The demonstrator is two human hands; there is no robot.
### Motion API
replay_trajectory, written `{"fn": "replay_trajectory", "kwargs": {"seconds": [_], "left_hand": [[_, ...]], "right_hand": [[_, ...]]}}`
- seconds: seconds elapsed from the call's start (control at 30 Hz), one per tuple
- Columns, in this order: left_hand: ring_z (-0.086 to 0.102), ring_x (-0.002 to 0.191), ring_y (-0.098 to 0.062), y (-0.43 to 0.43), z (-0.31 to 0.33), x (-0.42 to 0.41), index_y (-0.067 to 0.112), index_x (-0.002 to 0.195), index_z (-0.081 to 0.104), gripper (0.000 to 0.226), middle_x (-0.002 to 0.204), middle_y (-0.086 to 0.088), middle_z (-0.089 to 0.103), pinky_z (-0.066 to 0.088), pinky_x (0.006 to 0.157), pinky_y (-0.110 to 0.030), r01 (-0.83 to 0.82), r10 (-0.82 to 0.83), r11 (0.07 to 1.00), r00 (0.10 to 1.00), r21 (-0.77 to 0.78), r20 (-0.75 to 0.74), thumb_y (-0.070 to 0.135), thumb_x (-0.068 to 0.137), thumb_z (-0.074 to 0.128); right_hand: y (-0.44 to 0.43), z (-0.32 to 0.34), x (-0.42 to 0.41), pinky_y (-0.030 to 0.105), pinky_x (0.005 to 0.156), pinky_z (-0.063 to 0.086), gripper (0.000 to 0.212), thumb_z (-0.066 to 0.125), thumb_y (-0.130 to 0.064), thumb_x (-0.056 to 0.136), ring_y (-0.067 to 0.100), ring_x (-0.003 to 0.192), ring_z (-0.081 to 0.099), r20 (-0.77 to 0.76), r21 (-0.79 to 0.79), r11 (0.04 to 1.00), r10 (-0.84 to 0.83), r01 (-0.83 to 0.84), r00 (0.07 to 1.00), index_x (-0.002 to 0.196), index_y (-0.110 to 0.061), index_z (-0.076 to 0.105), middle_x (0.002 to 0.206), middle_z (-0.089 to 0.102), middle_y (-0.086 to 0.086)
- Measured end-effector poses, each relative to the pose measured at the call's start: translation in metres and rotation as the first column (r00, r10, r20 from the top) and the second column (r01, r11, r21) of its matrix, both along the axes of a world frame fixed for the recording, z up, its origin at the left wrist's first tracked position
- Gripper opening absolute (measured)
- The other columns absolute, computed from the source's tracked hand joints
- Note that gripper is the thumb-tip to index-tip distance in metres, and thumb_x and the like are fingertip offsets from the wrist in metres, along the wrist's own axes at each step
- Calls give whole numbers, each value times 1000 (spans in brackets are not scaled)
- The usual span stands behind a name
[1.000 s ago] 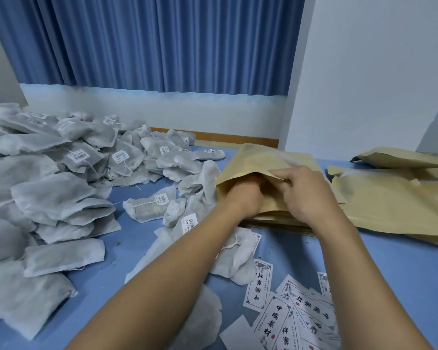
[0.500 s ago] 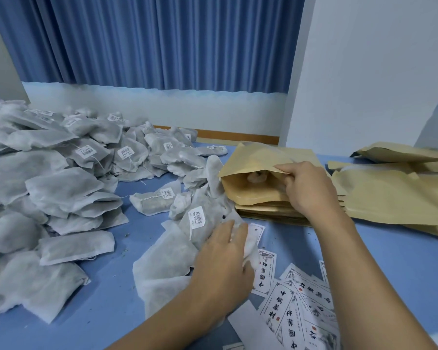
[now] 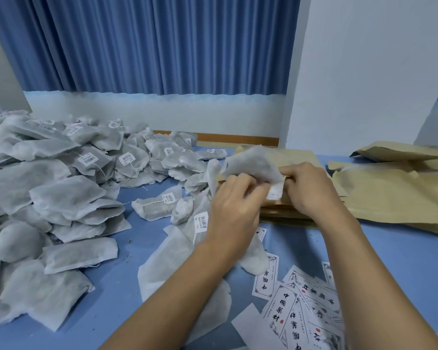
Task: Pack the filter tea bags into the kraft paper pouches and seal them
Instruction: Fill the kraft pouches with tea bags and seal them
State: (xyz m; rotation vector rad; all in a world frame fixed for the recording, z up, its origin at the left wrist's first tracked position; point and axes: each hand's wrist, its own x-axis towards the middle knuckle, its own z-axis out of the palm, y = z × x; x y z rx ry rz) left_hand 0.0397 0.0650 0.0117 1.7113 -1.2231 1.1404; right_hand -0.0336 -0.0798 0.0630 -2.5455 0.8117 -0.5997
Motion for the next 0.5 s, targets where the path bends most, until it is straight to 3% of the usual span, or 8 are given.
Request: {"fn": "replay_trajectory", "kwargs": {"seconds": [0.07,0.13,0.23,0.3,0.4,0.47,0.5], "left_hand": [[58,90,-30,-15,-8,0,10,100,73,13,101,-9,62,46,73,-40,-7,67,945,983,326,-173,4,92,65],[56,101,-28,-28,-16,4,14,106,70,18,108,-6,59,44,77,-40,20,157,863,939,505,-307,20,103,53],[60,94,-33,-46,-8,9,12,97,70,20,99,-12,62,40,67,-39,111,179,822,881,559,-438,22,102,53],[63,91,-34,-65,5,18,12,97,70,20,98,-14,67,41,67,-36,147,219,813,819,564,-530,25,99,55],[60,111,-33,-95,23,41,13,119,59,24,118,-13,62,49,89,-39,177,320,731,764,659,-560,17,96,51],[48,128,-31,-109,30,53,16,135,49,35,137,-12,52,37,108,-39,191,361,666,763,721,-536,20,100,46],[44,131,-30,-115,32,54,16,137,47,37,141,-11,49,33,109,-38,199,381,626,766,754,-518,21,101,45]], "right_hand": [[0,2,-2,36,69,51,43,45,-8,82,33,84,58,7,1,1000,25,-25,1000,77,-43,68,83,67,1],[-1,5,-4,37,74,53,43,46,-9,87,31,89,60,15,-4,999,54,-54,998,79,-44,68,91,71,0],[0,7,-5,40,85,54,43,48,-10,90,30,99,61,31,-23,997,75,-74,997,102,-41,74,103,73,-1],[-1,9,-5,41,82,54,32,49,-13,92,31,94,61,36,-48,995,93,-92,995,95,-35,73,93,72,0],[-2,12,-3,40,71,53,27,52,-27,99,29,78,56,68,-63,993,102,-98,992,76,-31,65,68,62,-1],[0,11,-4,39,68,52,35,53,-31,101,27,75,53,66,-74,992,110,-105,992,67,-36,61,61,56,-3],[1,10,-4,39,70,52,34,52,-30,101,28,79,54,52,-84,991,105,-100,993,69,-38,62,67,58,-3]]}}
